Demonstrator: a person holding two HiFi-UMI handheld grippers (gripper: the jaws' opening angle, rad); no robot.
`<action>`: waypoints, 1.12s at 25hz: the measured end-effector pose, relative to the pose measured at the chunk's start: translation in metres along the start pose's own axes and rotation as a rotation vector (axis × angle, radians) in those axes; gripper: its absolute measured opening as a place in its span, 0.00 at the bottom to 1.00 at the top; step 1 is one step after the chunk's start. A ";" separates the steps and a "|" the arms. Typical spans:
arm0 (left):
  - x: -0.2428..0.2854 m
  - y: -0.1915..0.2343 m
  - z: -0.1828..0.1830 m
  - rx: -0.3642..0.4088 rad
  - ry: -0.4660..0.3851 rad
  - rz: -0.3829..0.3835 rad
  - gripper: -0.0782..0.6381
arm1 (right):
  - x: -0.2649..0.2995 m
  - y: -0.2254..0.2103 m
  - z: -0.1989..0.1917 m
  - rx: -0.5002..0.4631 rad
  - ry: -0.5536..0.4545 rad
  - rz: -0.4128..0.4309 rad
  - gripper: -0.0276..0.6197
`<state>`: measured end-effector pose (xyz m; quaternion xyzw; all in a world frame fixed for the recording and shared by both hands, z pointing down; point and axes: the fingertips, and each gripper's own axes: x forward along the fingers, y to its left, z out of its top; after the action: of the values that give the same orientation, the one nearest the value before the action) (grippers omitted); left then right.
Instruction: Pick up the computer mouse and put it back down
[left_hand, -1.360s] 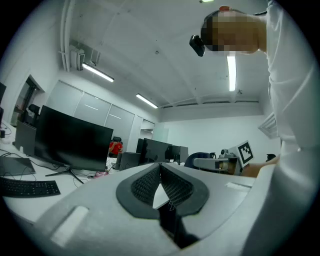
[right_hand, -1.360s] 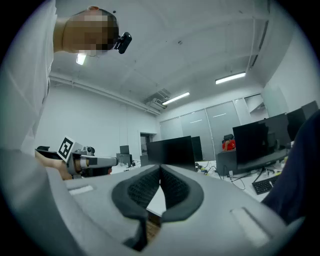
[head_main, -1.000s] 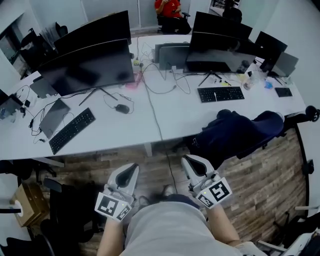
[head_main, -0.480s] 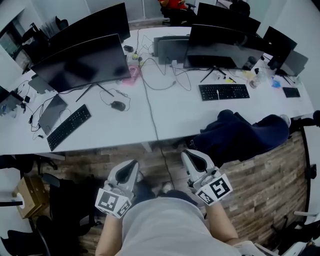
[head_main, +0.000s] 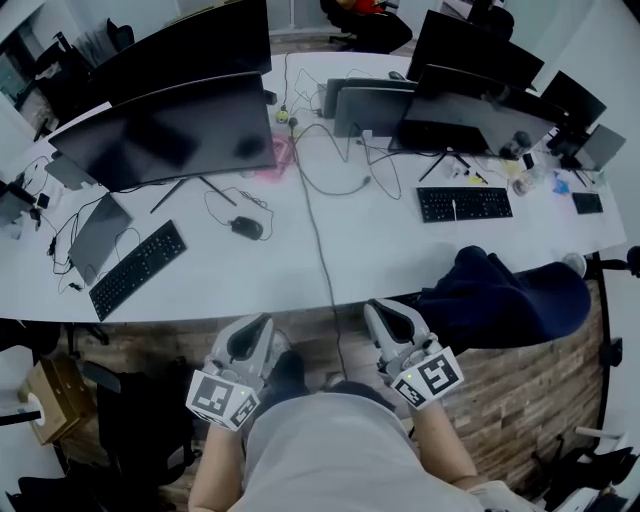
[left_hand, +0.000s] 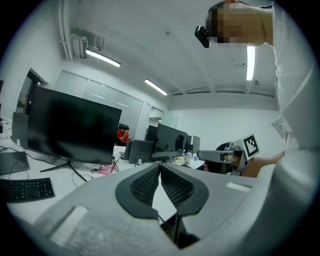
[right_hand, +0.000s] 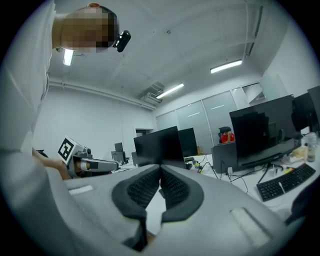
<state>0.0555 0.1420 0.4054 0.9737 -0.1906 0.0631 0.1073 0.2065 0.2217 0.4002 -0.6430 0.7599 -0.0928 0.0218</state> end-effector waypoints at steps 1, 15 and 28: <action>0.003 0.014 0.003 -0.004 -0.002 -0.001 0.13 | 0.015 0.000 0.001 -0.004 0.007 0.000 0.05; -0.003 0.189 0.012 -0.052 0.023 0.057 0.13 | 0.209 0.007 -0.002 -0.036 0.115 0.039 0.05; -0.049 0.235 -0.013 -0.149 0.042 0.322 0.13 | 0.320 0.020 -0.053 -0.064 0.271 0.276 0.06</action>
<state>-0.0814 -0.0501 0.4533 0.9185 -0.3457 0.0857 0.1715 0.1243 -0.0835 0.4767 -0.5147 0.8394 -0.1506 -0.0886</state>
